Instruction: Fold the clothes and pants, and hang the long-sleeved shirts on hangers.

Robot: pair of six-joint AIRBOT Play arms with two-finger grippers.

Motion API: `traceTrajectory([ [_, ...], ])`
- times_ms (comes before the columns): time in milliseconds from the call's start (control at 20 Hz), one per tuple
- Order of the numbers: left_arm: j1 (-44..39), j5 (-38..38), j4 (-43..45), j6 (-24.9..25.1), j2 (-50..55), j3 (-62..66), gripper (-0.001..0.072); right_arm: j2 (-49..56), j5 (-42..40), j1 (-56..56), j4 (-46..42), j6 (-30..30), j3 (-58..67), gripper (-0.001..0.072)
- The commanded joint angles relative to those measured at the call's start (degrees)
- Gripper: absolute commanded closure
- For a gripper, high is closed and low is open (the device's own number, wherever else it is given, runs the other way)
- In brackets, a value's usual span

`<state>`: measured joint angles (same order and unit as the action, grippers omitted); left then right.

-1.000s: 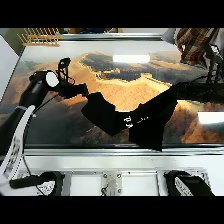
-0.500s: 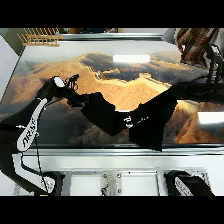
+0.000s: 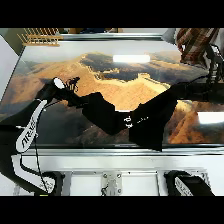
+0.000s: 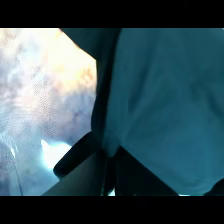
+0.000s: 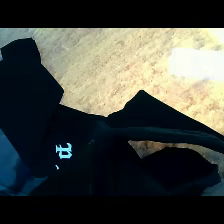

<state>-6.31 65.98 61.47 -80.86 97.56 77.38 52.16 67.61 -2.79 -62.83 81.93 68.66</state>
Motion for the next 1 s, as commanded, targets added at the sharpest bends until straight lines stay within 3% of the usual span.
traceTrajectory([
  [0, 1.2, -1.5, 0.5, 0.1, -6.2, 3.7, 0.0701, -0.2, -2.9, -1.2, -0.5, -0.5, 2.7, 0.0697],
  [300, 6.9, -0.9, 0.3, -0.1, -31.4, 23.3, 0.0701, -1.5, -4.6, -10.0, -0.4, -0.5, 26.3, 0.0697],
  [550, 7.4, -2.1, 0.4, -0.2, -48.6, 28.7, 0.0701, -7.1, -4.7, -11.3, -0.5, -0.5, 31.6, 0.0697],
  [750, 7.4, -1.8, 0.5, -4.6, -58.5, 21.9, 0.0701, -10.3, -1.0, -11.3, -0.5, 1.2, 31.6, 0.0697],
  [950, 7.4, 1.1, 1.4, -14.4, -66.8, 6.0, 0.0701, -9.2, 11.7, -11.3, -3.5, 6.7, 31.2, 0.0698],
])
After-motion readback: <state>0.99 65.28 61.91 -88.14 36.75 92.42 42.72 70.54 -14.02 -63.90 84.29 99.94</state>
